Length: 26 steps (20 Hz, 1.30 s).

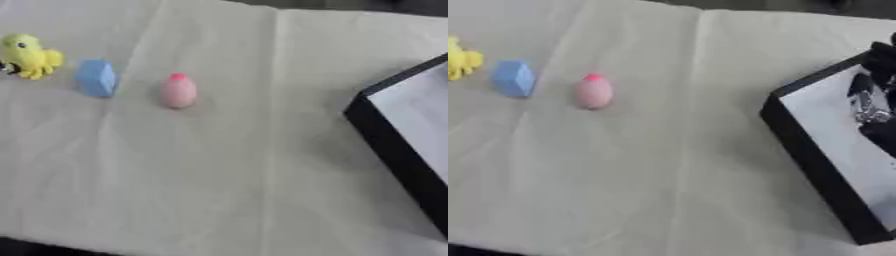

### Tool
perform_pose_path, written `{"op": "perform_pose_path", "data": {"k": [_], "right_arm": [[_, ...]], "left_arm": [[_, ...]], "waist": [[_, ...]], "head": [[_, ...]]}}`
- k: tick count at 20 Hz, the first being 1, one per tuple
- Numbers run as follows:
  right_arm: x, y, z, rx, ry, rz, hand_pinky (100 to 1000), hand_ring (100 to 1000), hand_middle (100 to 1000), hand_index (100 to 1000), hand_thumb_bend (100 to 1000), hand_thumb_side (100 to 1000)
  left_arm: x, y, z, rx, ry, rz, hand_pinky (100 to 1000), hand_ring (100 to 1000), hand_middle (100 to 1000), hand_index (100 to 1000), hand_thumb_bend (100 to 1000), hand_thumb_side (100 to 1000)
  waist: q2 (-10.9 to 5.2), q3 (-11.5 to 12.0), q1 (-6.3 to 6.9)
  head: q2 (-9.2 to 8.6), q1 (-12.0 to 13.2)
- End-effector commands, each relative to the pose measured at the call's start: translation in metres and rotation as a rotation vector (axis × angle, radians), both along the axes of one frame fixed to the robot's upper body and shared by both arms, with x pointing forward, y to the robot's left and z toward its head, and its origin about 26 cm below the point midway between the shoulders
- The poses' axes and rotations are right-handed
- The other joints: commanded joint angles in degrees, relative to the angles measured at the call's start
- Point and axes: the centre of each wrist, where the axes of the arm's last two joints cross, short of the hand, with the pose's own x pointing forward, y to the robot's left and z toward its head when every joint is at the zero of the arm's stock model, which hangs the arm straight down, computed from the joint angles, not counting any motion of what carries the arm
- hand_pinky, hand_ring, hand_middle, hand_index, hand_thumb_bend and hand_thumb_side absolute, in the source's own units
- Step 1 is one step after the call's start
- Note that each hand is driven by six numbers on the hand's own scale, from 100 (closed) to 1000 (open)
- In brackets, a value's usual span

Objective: Pick up the objects with one hand, pass them to the other hand, and then place them into the box on the other side of the table.

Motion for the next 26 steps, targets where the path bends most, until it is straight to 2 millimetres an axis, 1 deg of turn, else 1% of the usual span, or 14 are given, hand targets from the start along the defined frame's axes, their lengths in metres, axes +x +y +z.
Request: {"op": "perform_pose_path", "data": {"k": [1,5,7,10,11,12,14,15,17,21,26], "right_arm": [[-0.002,0.002,0.009,-0.016,-0.033,0.008,978,902,903,1000,100,287],[-0.002,0.004,0.008,-0.014,-0.033,0.016,978,901,902,1000,100,293],[-0.002,0.004,0.007,-0.013,-0.032,0.02,978,900,901,1000,100,299],[-0.002,0.005,0.007,-0.009,-0.029,0.025,978,900,899,1000,100,306],[-0.002,0.005,0.006,-0.008,-0.027,0.027,978,900,899,1000,100,308],[-0.002,0.005,0.006,-0.007,-0.026,0.028,978,900,899,1000,100,310],[-0.002,0.005,0.005,-0.006,-0.023,0.028,979,900,899,1000,100,311],[-0.002,0.005,0.005,-0.006,-0.022,0.027,979,901,899,1000,100,312],[-0.003,0.004,0.005,-0.005,-0.021,0.025,980,901,899,1000,100,314],[-0.002,0.004,0.005,-0.002,-0.022,0.027,980,901,899,1000,100,315],[-0.003,0.003,0.005,0.001,-0.02,0.025,981,902,899,1000,100,313]], "left_arm": [[-0.005,0.004,0.018,0.021,-0.032,0.027,912,850,749,875,546,100],[-0.003,0.003,0.013,0.02,-0.043,0.057,909,847,747,879,497,100],[-0.002,0.001,0.006,0.014,-0.021,0.06,895,835,735,870,453,100],[0.001,-0.001,-0.002,0.003,0.022,0.052,846,778,689,818,376,100],[0.001,-0.001,-0.004,-0.004,0.04,0.046,838,766,675,806,365,100],[0.002,-0.001,-0.006,-0.011,0.056,0.04,824,738,637,772,347,100],[0.002,-0.001,-0.008,-0.018,0.075,0.035,793,694,601,737,317,100],[0.002,-0.002,-0.008,-0.016,0.078,0.035,759,641,553,694,304,100],[0.002,-0.003,-0.006,-0.005,0.063,0.037,715,575,479,613,298,100],[0.002,-0.006,0.005,0.033,-0.039,0.053,651,488,373,513,296,100],[0.003,-0.015,0.014,0.067,-0.138,0.019,612,453,325,472,315,100]], "waist": [[-0.91,-0.17,0.19],[-0.63,-0.55,0.17],[-0.55,-0.72,0.18],[-0.55,-0.9,0.23],[-0.57,-0.96,0.24],[-0.58,-1.01,0.25],[-0.63,-1.07,0.27],[-0.65,-1.08,0.28],[-0.71,-1.04,0.31],[-0.89,-0.85,0.32],[-1.33,-0.57,0.18]], "head": [[-0.93,0.48],[-1.0,0.86],[-1.01,1.01],[-0.91,1.17],[-0.91,1.25],[-0.91,1.28],[-0.87,1.3],[-0.84,1.28],[-0.75,1.27],[-0.79,1.14],[-0.88,1.08]]}}
